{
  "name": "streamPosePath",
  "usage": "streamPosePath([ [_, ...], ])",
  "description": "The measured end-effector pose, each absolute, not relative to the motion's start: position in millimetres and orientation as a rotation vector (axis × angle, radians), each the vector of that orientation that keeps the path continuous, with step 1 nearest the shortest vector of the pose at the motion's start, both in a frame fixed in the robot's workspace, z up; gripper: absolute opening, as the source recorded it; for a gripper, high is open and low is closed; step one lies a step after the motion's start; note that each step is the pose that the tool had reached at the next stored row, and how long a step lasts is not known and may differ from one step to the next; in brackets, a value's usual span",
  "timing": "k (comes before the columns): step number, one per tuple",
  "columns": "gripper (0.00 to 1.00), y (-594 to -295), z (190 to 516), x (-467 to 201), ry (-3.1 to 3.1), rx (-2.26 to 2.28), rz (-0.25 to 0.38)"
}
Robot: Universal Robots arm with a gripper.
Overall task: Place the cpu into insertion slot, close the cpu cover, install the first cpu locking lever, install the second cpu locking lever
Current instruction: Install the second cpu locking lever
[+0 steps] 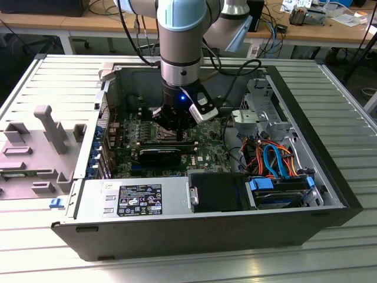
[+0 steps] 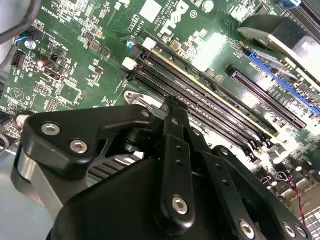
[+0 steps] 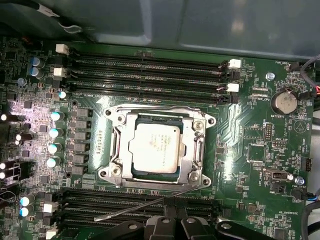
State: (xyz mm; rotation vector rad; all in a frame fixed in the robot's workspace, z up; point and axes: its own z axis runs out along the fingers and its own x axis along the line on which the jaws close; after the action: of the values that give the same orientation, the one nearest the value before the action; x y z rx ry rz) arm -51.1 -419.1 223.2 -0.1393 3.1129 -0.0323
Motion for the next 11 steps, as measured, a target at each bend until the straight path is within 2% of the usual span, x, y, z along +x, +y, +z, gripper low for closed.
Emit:
streamPosePath([
  [11,0.11,-419.9,220.0,-64.9,3.112,-0.152,0.000],
])
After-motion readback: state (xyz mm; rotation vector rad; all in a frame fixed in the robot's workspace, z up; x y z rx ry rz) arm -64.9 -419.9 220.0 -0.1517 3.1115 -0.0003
